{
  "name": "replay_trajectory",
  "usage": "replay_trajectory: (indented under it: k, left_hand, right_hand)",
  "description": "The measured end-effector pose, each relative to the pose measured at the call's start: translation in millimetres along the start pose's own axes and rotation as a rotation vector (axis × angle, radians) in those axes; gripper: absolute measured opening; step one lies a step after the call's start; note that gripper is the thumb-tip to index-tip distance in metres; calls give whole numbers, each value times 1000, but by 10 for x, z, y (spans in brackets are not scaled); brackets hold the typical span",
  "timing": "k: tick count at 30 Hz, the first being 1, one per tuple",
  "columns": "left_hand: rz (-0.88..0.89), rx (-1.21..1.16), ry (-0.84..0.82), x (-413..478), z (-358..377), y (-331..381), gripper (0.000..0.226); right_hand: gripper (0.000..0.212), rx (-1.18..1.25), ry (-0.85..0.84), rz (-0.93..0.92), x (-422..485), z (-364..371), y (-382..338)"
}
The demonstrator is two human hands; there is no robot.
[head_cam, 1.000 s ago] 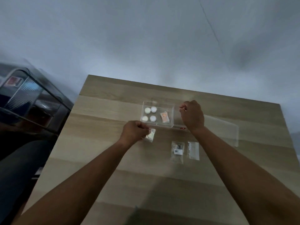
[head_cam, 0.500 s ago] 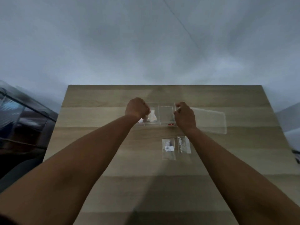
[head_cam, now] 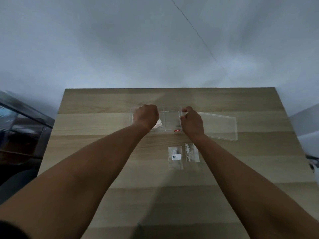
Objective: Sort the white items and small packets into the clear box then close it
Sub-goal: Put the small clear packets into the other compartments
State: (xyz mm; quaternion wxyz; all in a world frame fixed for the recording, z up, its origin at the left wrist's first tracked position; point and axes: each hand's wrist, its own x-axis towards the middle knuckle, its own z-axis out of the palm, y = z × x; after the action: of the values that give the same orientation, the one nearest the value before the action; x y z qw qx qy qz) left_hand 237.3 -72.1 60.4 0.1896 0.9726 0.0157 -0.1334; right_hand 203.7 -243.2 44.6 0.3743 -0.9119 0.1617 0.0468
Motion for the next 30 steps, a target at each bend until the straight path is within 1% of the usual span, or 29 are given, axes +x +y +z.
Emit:
replay_trajectory:
  k: [5,8,10,13,16,19,22,26,30]
  left_hand:
    - [71,-42,69,5,6,-78,12]
    - [85,-117,168,-31,-27,-147,11]
    - [54,-162,268,-83,-50,-242,16]
    - [-74,-189,371,-187,-53,-440,32]
    - [-184,-208,364,-284,14,-631,45]
    - [-251,-361,313,-355,90,-712,46]
    - [-261,-415,309,-396,107,-707,44]
    - [-265,-425,299,-406,74,-714,40]
    - [-262,-409,314,-498,30,-701,37]
  right_hand:
    - [30,5,-7,2,4,10,15]
    - [30,3,-12,13,6,12,8]
    - [30,15,-21,23,9,5,7]
    - [30,10,-27,29,14,-2,-3]
    - [30,9,-29,45,22,1,-8]
    - [31,3,-30,42,27,-5,8]
    - [29,-13,-23,25,30,-25,22]
    - [26,1,-53,12,-3,-81,47]
    - [27,-27,-42,-54,-143,-158,187]
